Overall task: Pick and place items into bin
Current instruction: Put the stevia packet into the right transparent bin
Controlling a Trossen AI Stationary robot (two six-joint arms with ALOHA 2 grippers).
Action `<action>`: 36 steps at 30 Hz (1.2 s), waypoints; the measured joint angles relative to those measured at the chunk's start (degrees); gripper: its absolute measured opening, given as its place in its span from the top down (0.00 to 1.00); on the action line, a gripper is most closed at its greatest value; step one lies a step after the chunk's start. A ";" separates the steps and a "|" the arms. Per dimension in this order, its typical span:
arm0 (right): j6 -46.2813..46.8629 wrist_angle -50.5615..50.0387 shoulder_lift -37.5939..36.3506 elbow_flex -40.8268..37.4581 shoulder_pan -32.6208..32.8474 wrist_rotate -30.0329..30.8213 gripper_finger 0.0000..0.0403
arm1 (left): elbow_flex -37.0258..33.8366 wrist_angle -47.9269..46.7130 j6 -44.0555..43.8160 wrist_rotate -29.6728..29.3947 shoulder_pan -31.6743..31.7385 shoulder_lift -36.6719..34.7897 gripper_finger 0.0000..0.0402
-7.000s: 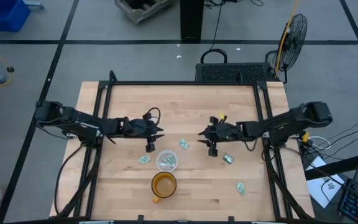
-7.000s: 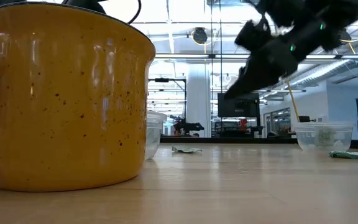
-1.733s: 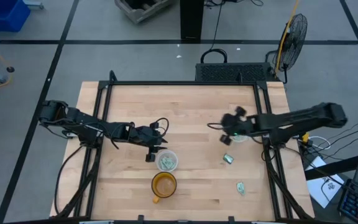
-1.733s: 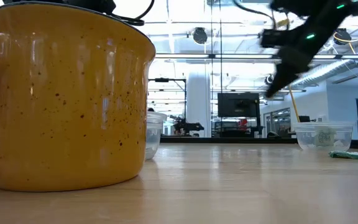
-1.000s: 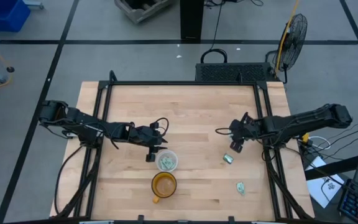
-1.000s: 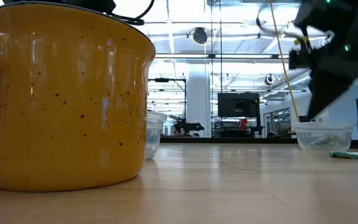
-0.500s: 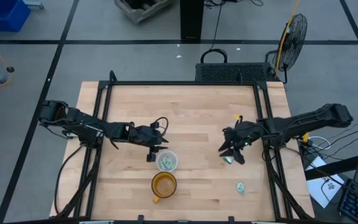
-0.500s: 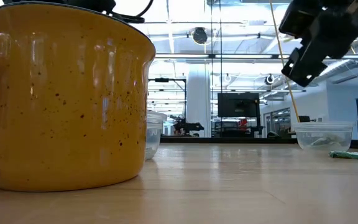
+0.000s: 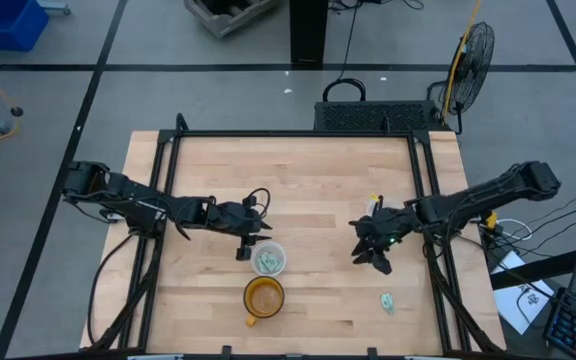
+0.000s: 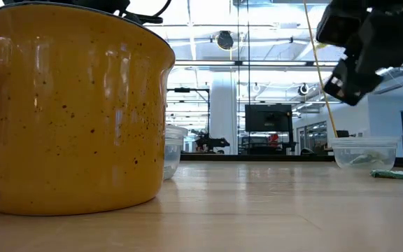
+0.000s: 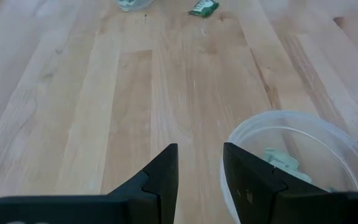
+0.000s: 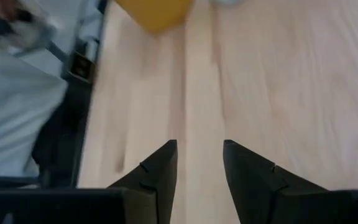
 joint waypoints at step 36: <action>83.21 8.66 0.22 -16.22 26.01 -3.08 0.69 | 0.02 6.05 11.17 -0.04 0.11 0.02 0.67</action>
